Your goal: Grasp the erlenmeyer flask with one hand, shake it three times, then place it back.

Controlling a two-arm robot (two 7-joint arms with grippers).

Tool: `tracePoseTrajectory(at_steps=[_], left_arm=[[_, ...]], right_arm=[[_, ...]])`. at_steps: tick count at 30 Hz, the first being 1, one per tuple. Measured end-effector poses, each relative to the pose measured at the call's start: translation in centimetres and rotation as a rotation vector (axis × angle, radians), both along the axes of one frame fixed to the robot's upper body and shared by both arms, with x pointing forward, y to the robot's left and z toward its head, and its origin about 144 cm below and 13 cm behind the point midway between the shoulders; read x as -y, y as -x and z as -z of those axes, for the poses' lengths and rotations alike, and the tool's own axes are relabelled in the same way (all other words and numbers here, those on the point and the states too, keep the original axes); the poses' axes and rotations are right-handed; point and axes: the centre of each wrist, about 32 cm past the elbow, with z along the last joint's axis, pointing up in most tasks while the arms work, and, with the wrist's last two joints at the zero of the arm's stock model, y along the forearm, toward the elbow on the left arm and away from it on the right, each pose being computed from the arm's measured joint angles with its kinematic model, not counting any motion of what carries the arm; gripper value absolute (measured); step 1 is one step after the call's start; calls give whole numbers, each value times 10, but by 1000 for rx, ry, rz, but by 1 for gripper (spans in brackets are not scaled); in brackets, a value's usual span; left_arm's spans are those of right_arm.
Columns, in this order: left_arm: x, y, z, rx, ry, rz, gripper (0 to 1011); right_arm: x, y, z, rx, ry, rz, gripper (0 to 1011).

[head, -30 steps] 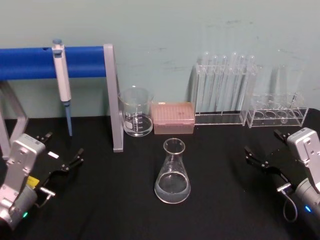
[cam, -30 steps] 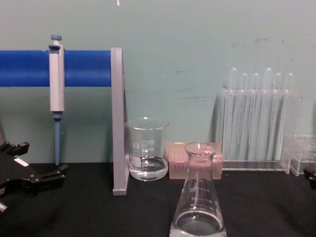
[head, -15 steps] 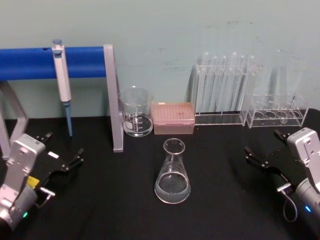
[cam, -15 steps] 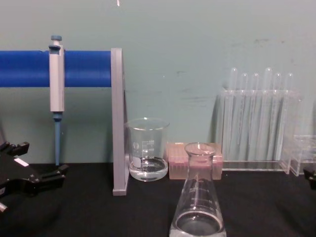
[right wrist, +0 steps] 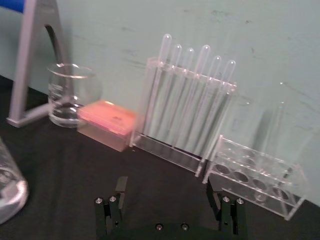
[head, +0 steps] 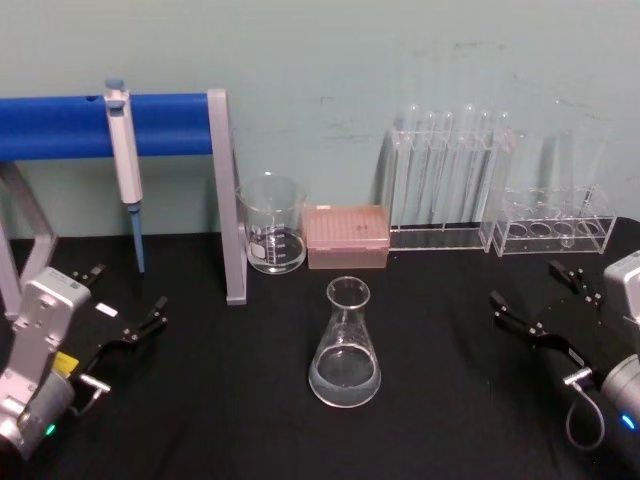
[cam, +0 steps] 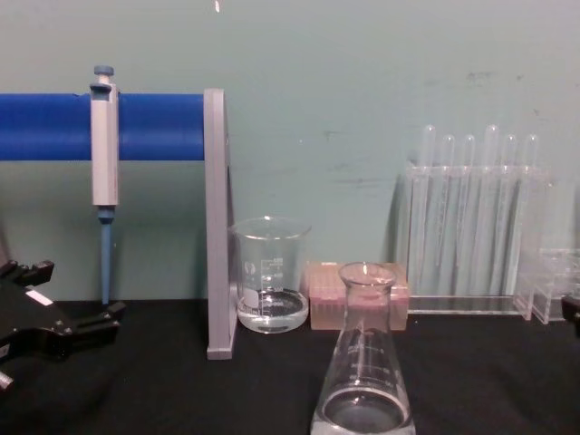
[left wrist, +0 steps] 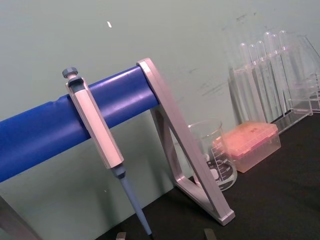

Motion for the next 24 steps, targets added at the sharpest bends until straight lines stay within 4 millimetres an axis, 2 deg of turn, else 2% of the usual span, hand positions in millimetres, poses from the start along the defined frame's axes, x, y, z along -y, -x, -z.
tracePoseTrajectory(at_steps=[16,24], left_arm=[[0,0,0,0,0,0,1001],[0,0,0,0,0,0,1001]], right_arm=[[-10,30,-13,-58,-155,-177,1000],[-21,35,-12,-86,-205,-280,1000]])
